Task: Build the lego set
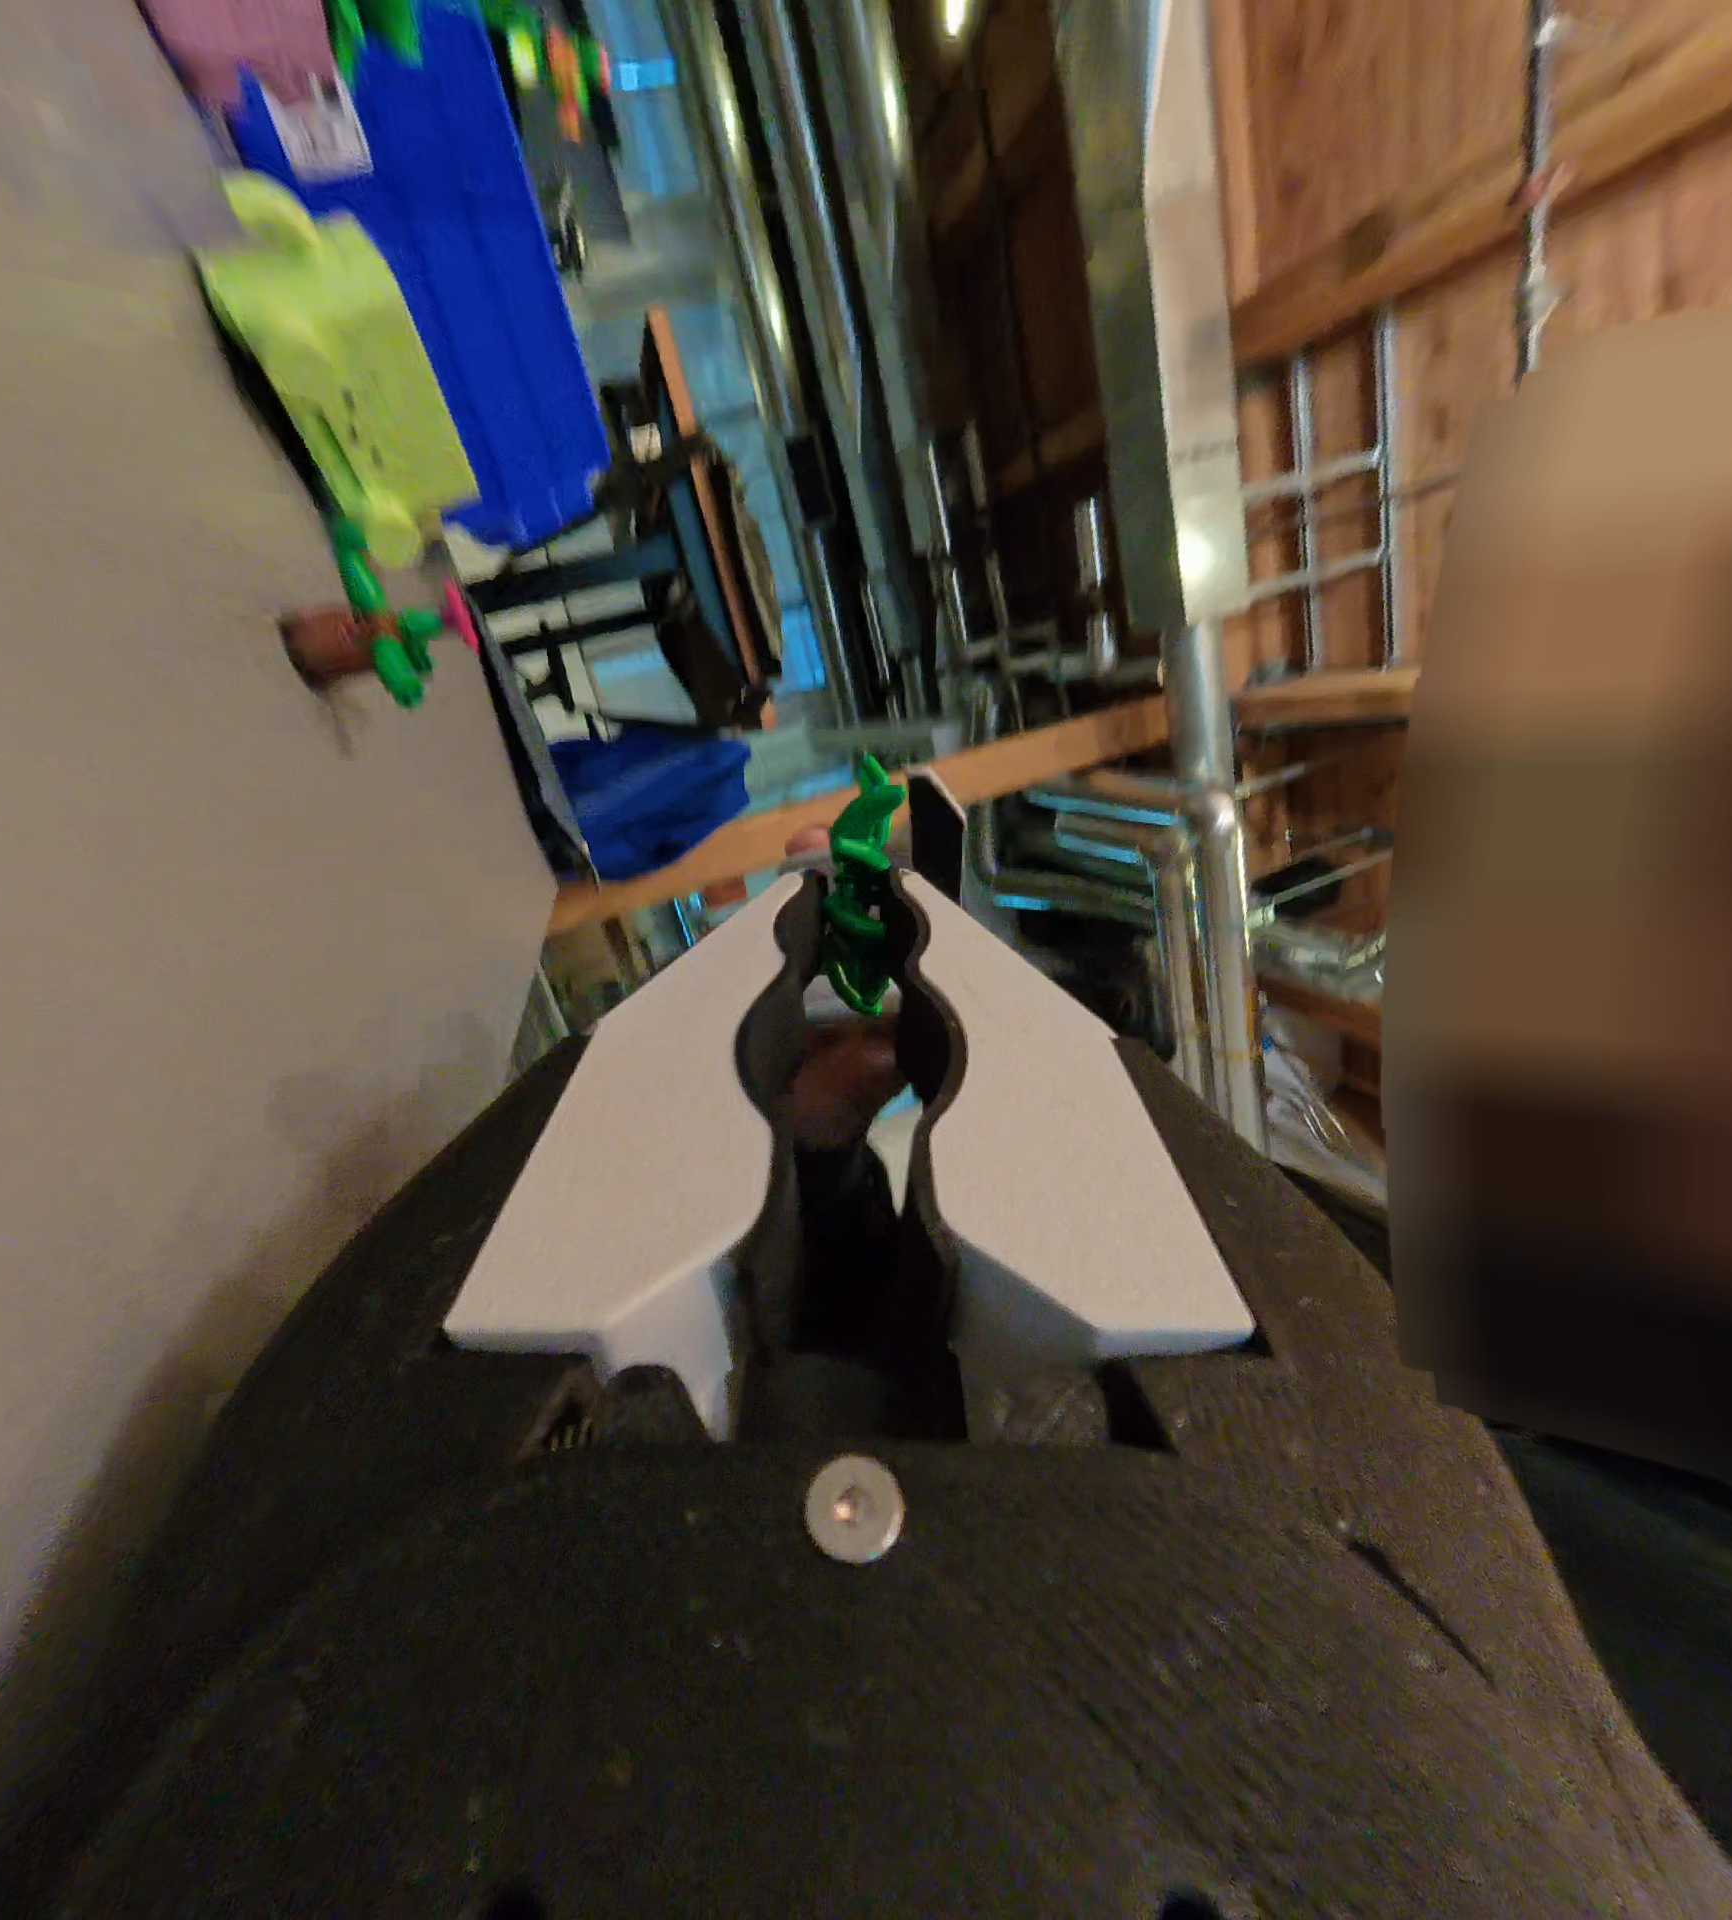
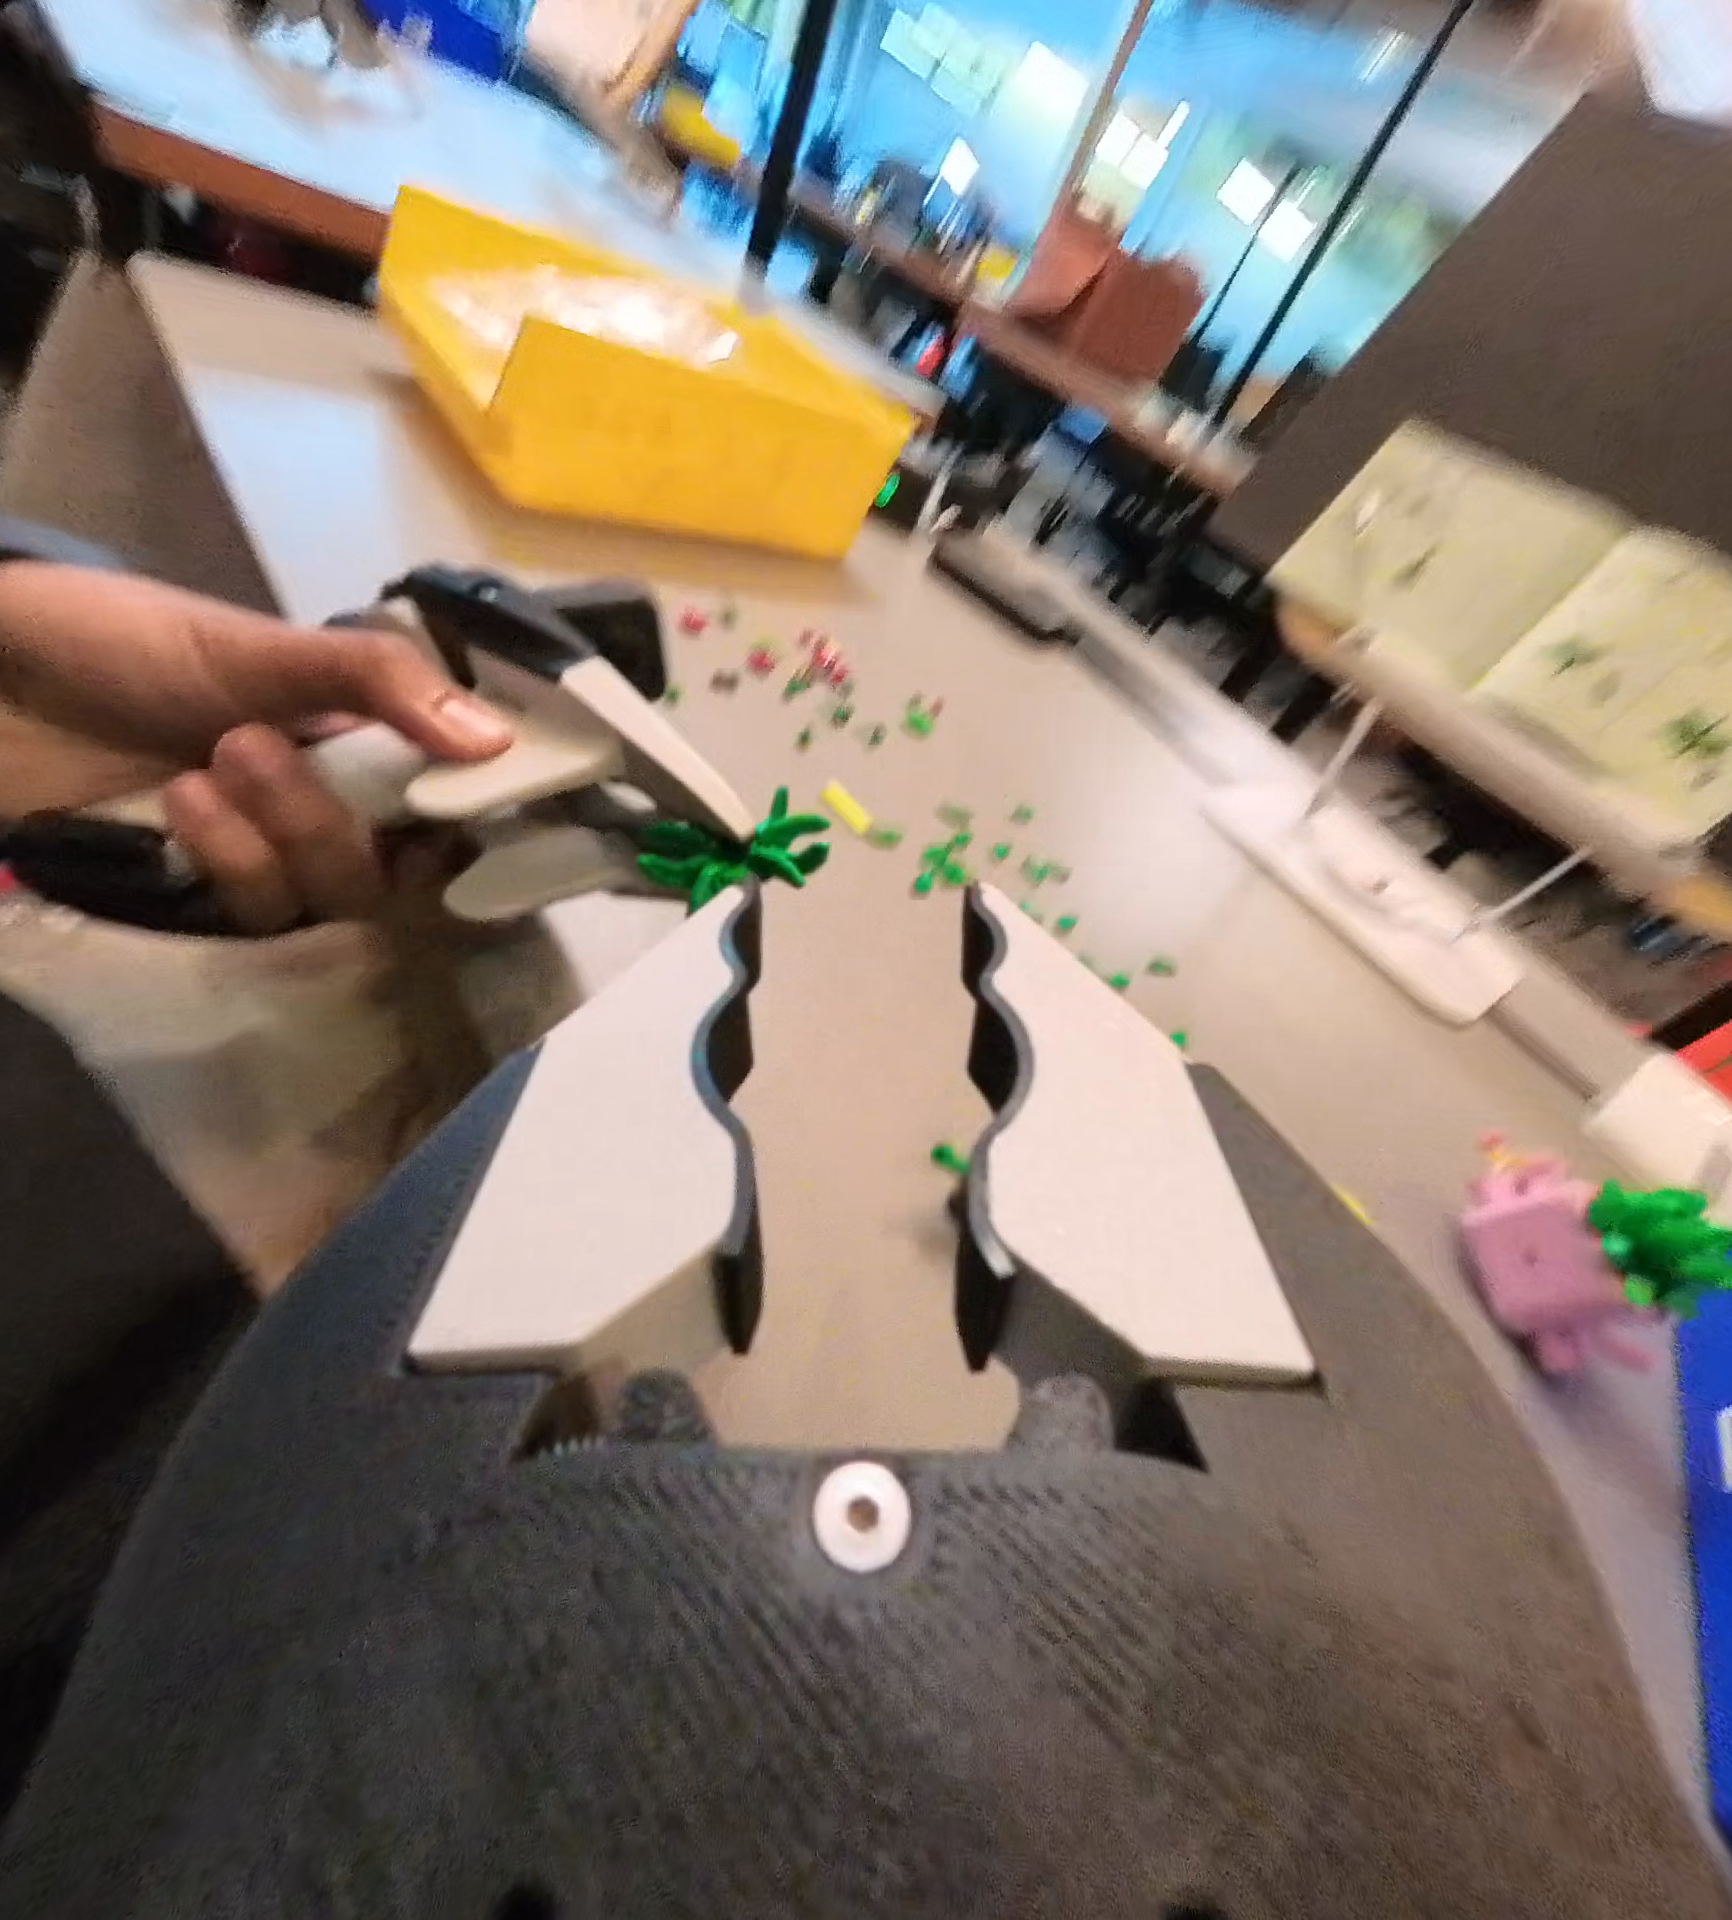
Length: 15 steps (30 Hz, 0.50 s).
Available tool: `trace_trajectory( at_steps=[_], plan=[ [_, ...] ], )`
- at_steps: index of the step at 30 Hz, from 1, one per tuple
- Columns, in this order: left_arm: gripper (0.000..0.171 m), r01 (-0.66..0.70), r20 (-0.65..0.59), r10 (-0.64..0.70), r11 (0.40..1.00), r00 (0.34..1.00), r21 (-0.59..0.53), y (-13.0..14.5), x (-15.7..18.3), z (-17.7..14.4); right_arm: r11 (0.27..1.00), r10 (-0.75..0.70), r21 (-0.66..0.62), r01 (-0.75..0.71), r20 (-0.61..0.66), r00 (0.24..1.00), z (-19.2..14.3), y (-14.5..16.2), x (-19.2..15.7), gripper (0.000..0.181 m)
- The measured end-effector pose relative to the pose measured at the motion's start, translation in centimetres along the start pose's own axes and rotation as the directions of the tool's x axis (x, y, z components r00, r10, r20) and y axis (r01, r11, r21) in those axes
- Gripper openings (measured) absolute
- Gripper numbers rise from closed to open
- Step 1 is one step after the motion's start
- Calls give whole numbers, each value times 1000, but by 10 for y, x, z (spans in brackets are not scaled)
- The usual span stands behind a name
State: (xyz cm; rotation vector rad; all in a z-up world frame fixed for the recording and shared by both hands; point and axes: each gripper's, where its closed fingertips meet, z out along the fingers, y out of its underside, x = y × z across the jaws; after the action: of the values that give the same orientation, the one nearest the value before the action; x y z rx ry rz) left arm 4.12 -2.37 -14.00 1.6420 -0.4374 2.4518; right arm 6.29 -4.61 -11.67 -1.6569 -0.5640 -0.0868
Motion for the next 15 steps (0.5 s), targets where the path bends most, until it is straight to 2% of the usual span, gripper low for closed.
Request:
trace_trajectory(
  at_steps=[2, 4, 8, 11, 15],
  plan=[
    [10, -48, 12, 47, 995, 999, 86, -20, 4, -10, 995, 0, 101, 7, -62, 998, 14, -12, -1, 33],
    [10, -102, 38, 97, 986, 995, 136, -34, 8, -19, 993, 36, 116, -26, -81, 996, 27, -10, 1, 33],
    [10, -205, 107, 189, 965, 976, 166, -52, 10, -28, 999, 39, -21, -43, -145, 989, 32, 22, 28, 33],
    [10, -233, 92, 219, 955, 971, 187, -63, 13, -27, 988, 86, -111, -106, -174, 981, 21, 49, 52, 32],
    [9, -296, 82, 285, 919, 955, 260, -89, 21, -30, 972, 206, -77, -221, -162, 965, 15, 57, 72, 31]
  ],
)
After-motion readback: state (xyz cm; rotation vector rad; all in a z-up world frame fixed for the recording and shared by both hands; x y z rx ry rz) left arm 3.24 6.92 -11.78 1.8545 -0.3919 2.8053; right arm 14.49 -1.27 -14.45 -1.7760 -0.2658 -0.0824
